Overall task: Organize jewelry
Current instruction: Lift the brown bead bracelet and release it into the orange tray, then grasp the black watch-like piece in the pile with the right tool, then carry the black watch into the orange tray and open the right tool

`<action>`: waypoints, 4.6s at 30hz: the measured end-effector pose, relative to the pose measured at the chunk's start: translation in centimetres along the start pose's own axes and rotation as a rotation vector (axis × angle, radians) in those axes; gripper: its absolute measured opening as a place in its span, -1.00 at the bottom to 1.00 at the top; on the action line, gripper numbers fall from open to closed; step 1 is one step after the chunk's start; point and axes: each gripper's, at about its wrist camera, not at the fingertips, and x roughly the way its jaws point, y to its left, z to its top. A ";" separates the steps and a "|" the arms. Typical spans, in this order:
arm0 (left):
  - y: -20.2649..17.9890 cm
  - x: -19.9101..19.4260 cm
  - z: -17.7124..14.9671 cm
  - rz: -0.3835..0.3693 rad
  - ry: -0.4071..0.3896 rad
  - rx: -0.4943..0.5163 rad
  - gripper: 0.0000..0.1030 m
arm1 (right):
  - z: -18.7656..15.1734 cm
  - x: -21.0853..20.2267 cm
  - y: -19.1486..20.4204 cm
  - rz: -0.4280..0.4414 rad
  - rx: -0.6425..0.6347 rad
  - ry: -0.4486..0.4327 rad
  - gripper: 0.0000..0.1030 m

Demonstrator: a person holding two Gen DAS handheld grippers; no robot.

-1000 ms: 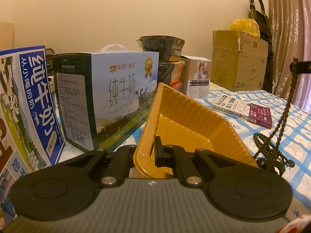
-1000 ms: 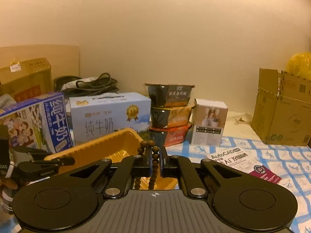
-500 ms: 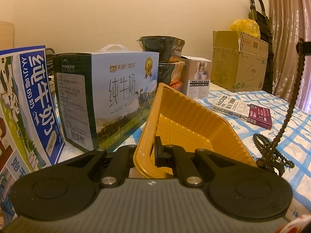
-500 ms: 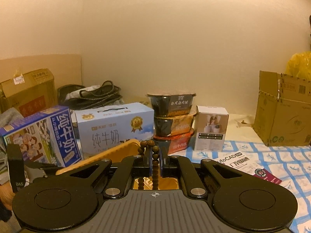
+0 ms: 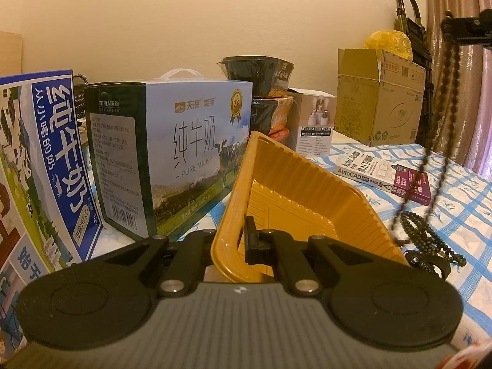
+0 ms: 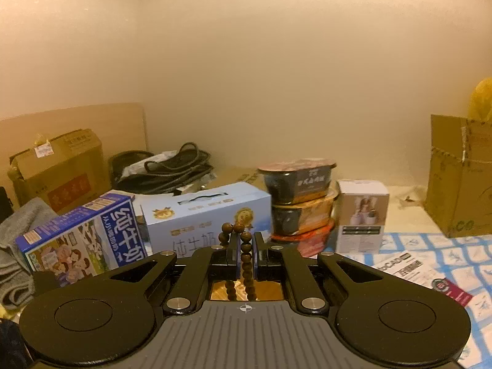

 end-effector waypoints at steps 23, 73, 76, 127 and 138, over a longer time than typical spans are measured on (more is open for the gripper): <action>-0.1 -0.1 -0.1 0.001 0.005 -0.007 -0.89 | -6.1 12.3 2.2 0.124 0.253 0.299 -0.85; 0.3 0.4 -0.2 0.018 0.016 0.009 -0.87 | -18.8 7.3 -2.4 -0.201 -0.141 0.502 -0.46; 0.2 0.5 -0.2 0.017 0.015 0.010 -0.87 | -18.7 7.9 -2.9 -0.172 -0.129 0.511 -0.74; 0.3 1.1 0.5 0.000 0.011 0.048 -0.87 | -11.6 11.9 -3.0 -0.117 0.260 0.373 -0.75; 0.2 1.3 0.5 -0.001 0.014 0.052 -0.87 | -11.3 12.9 -1.9 -0.142 0.192 0.353 -0.56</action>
